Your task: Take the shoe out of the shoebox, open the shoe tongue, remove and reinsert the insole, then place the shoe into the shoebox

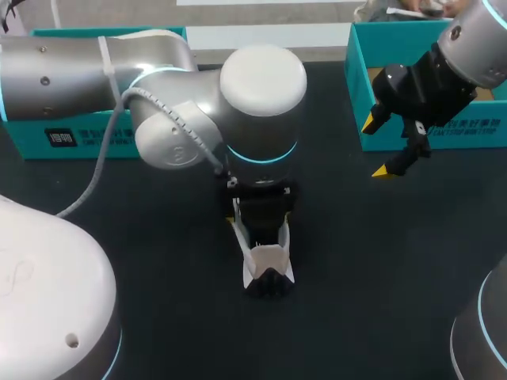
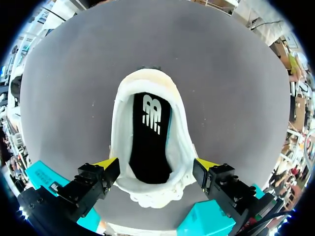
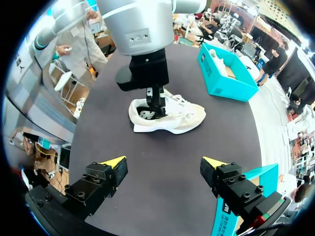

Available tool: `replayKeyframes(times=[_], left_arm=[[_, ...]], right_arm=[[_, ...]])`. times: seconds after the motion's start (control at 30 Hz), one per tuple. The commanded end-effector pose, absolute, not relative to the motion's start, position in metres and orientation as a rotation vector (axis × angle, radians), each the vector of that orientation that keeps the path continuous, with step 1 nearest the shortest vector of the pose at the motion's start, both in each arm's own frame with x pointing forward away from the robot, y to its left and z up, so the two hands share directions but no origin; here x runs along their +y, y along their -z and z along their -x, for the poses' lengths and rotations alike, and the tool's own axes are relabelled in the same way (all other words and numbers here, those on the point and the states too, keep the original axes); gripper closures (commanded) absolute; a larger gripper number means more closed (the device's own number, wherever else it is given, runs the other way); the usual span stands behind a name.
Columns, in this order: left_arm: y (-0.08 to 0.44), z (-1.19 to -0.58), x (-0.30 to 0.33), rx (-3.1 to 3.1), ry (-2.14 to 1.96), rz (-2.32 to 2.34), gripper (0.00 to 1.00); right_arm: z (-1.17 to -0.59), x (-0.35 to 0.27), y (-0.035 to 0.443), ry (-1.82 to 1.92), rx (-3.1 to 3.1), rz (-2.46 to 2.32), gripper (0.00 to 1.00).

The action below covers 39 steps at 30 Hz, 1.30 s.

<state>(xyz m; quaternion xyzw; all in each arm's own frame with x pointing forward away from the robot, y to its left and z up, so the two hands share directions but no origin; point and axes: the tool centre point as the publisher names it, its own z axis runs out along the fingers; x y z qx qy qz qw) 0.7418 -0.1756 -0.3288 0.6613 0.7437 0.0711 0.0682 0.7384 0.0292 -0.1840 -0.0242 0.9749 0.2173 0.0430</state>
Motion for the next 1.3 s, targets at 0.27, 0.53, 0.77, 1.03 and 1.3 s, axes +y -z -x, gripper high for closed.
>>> replayKeyframes(times=[0.27,0.53,0.77,1.03,1.3], left_arm=[[0.297,-0.761,-0.167,2.230,-0.197,-1.944,0.00],[0.289,-0.777,-0.168,2.217,-0.190,-1.935,0.00],[0.302,-0.784,-0.174,2.218,-0.228,-1.976,0.62],[0.321,-0.783,-0.174,2.247,-0.209,-2.009,0.63],[0.325,-0.760,-0.175,2.202,-0.198,-2.100,0.58]], right_arm=[[-0.739,0.030,0.185,-0.661,2.984,0.074,0.00],[-0.739,0.030,0.185,-0.661,2.984,0.074,0.00],[-0.739,0.030,0.185,-0.661,2.984,0.074,0.00],[-0.739,0.030,0.185,-0.661,2.984,0.074,0.00],[-0.739,0.030,0.185,-0.661,2.984,0.074,0.00]])
